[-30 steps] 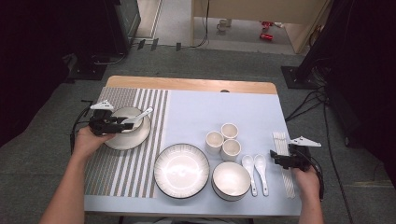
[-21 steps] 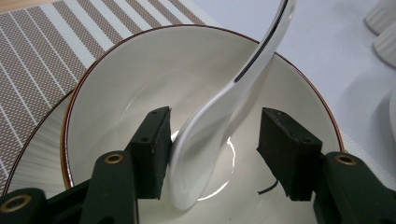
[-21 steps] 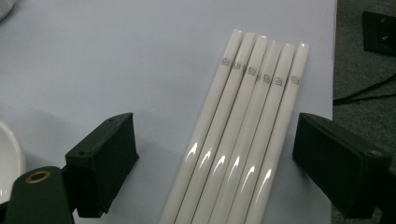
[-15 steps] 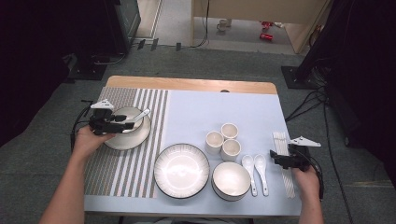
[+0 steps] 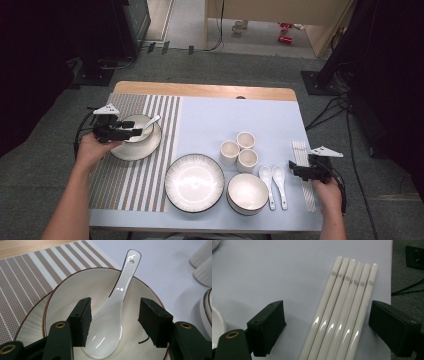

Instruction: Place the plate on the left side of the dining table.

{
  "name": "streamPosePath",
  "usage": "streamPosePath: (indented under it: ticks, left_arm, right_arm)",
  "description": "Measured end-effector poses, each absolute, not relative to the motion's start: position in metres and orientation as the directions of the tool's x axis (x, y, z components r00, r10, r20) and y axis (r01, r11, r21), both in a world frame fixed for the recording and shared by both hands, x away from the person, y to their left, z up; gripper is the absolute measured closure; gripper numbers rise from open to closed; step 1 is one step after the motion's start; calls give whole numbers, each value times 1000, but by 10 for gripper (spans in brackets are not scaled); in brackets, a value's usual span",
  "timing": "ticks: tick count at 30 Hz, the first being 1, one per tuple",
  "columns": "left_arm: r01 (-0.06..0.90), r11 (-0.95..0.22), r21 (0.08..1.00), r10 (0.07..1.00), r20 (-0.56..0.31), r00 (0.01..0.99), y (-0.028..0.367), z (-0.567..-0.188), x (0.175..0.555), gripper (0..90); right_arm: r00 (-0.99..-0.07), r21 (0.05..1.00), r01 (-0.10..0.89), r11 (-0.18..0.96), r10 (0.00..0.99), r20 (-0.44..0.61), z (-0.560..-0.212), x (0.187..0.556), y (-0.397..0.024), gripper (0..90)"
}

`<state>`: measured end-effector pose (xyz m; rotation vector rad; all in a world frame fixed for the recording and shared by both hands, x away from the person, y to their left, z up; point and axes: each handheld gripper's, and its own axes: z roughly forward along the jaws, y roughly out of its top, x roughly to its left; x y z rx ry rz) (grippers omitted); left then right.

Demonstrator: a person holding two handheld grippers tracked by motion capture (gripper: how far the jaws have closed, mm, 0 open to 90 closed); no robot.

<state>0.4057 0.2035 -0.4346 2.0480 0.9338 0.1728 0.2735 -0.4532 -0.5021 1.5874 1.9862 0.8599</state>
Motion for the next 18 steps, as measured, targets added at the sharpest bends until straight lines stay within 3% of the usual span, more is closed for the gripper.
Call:
streamPosePath:
  ticks: [10, 18]
  left_arm:
    - [520, -395, 757, 680, -141, 720, 190, -426, 402, 700]
    - [546, -398, 737, 662, -182, 728, 186, -420, 408, 807]
  right_arm:
    - [-231, 710, 690, 140, 972, 34, -502, 274, -453, 133]
    - [-227, 710, 690, 136, 973, 34, -502, 274, -453, 132]
